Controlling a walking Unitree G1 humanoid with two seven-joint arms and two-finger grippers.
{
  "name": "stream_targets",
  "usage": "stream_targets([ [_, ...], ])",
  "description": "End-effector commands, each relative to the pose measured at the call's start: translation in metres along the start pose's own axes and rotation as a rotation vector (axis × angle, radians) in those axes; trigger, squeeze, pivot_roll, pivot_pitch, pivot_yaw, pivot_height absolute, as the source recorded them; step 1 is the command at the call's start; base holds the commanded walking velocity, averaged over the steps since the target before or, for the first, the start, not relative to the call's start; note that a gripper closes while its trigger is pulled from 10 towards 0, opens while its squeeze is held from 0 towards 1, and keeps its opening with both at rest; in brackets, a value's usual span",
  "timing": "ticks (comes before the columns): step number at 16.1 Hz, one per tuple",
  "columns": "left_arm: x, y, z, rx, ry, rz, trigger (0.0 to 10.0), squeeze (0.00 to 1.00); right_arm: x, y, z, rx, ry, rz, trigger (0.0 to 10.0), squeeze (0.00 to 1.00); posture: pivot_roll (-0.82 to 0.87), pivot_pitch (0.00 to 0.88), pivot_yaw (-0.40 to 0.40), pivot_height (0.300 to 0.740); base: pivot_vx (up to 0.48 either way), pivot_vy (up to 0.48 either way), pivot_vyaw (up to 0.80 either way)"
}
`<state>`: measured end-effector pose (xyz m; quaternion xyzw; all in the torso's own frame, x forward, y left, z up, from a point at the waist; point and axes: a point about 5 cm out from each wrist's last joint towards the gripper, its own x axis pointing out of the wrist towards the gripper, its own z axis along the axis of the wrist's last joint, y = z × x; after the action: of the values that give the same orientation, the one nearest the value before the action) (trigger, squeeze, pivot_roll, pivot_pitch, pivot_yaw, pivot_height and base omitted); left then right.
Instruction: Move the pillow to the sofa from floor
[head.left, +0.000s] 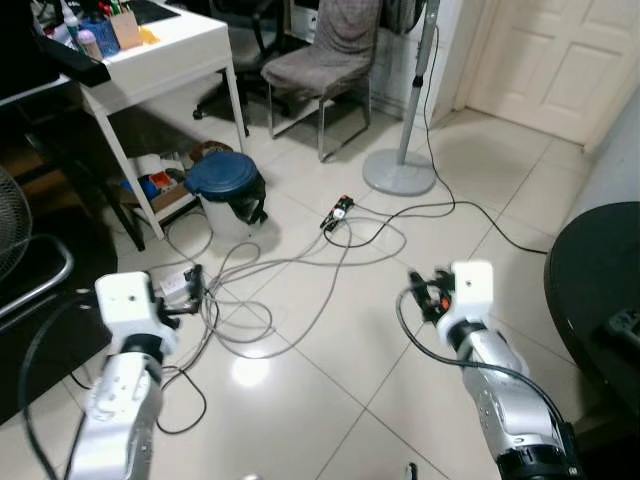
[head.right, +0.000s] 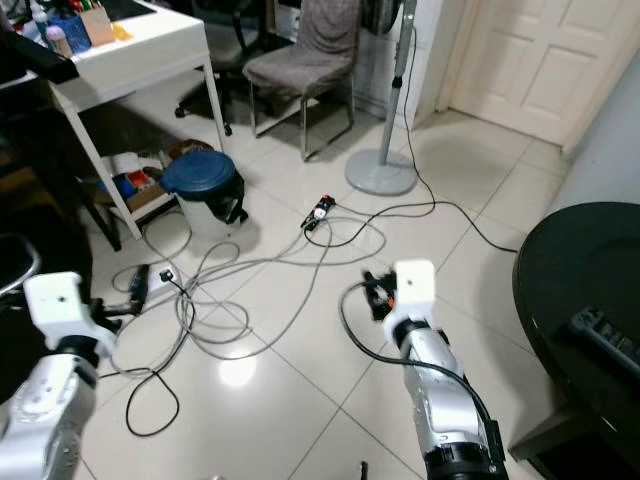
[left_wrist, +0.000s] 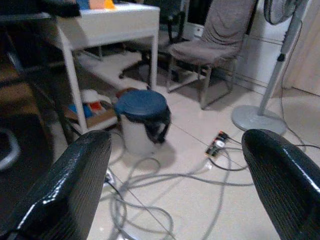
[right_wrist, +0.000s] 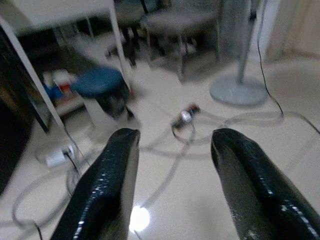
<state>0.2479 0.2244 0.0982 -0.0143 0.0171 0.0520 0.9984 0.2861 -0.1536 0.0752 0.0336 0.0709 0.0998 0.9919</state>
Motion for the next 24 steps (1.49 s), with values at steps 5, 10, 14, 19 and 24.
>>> stream_targets([
  [5,-0.004,-0.029,0.013,0.073,0.020,-0.090,10.0,0.00,-0.001,0.000,0.025,0.033,-0.036,0.056,10.0,1.00,0.09,0.000,0.002,0.740,0.000,0.000,0.00],
  [10,-0.011,-0.035,0.030,0.058,0.013,-0.045,10.0,0.00,-0.021,-0.001,0.049,0.028,-0.043,0.067,10.0,1.00,0.07,0.000,-0.004,0.740,0.000,0.000,0.00],
  [14,-0.009,-0.027,0.036,0.063,-0.012,0.005,10.0,0.00,-0.020,-0.005,0.049,-0.057,-0.021,0.014,10.0,0.00,0.05,0.000,-0.002,0.740,0.000,0.000,0.00],
  [19,0.005,-0.034,0.045,0.147,-0.023,-0.040,10.0,0.00,-0.013,0.005,0.047,-0.027,-0.018,-0.004,10.0,0.00,0.05,0.000,0.018,0.740,0.000,0.000,0.00],
  [24,0.012,-0.036,0.050,0.187,-0.027,-0.032,10.0,0.00,-0.005,0.014,0.048,0.006,-0.029,0.063,10.0,0.00,0.07,0.000,-0.002,0.740,0.000,0.000,0.80],
])
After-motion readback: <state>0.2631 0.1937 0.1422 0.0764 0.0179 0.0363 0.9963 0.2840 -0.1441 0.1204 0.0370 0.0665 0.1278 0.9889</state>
